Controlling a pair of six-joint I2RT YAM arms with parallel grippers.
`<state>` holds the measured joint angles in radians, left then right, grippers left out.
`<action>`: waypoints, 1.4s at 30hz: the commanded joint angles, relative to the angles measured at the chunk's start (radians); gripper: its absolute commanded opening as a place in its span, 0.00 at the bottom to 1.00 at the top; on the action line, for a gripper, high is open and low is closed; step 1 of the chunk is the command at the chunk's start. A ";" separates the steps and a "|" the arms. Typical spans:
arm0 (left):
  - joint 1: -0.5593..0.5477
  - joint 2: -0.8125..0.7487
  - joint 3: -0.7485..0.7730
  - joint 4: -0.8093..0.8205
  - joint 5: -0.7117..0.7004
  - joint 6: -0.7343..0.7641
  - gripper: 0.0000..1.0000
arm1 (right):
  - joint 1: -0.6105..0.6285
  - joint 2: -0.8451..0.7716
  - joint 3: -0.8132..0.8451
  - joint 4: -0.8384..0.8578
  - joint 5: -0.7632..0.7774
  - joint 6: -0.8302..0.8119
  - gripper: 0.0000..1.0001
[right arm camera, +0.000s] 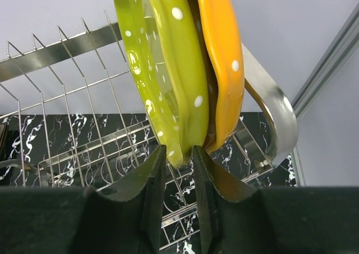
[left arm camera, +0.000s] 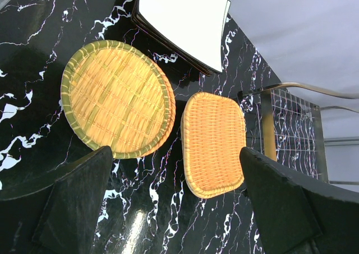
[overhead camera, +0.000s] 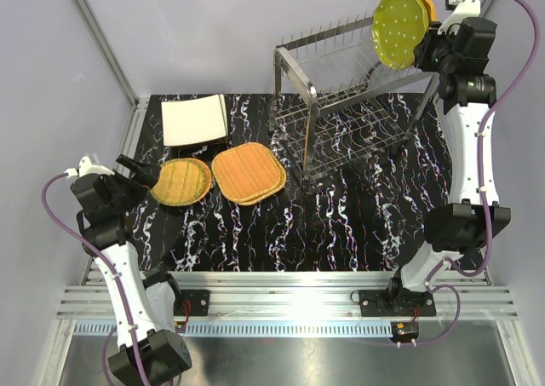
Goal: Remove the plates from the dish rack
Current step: Grab a plate with the right arm
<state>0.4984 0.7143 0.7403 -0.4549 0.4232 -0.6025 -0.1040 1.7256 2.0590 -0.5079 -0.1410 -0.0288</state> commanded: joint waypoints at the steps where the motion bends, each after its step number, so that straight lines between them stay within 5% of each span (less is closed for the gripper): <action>1: 0.000 -0.007 0.022 0.038 0.032 -0.008 0.99 | 0.004 -0.052 -0.005 0.071 -0.002 -0.048 0.33; 18: 0.000 -0.013 0.022 0.025 0.026 0.001 0.99 | -0.005 0.110 0.248 -0.141 0.061 0.132 0.47; 42: 0.000 -0.006 0.024 0.035 0.029 -0.008 0.99 | -0.039 0.155 0.202 -0.048 0.034 0.150 0.50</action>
<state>0.4984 0.7143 0.7403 -0.4549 0.4236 -0.6037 -0.1200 1.8698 2.2890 -0.6735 -0.1257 0.1535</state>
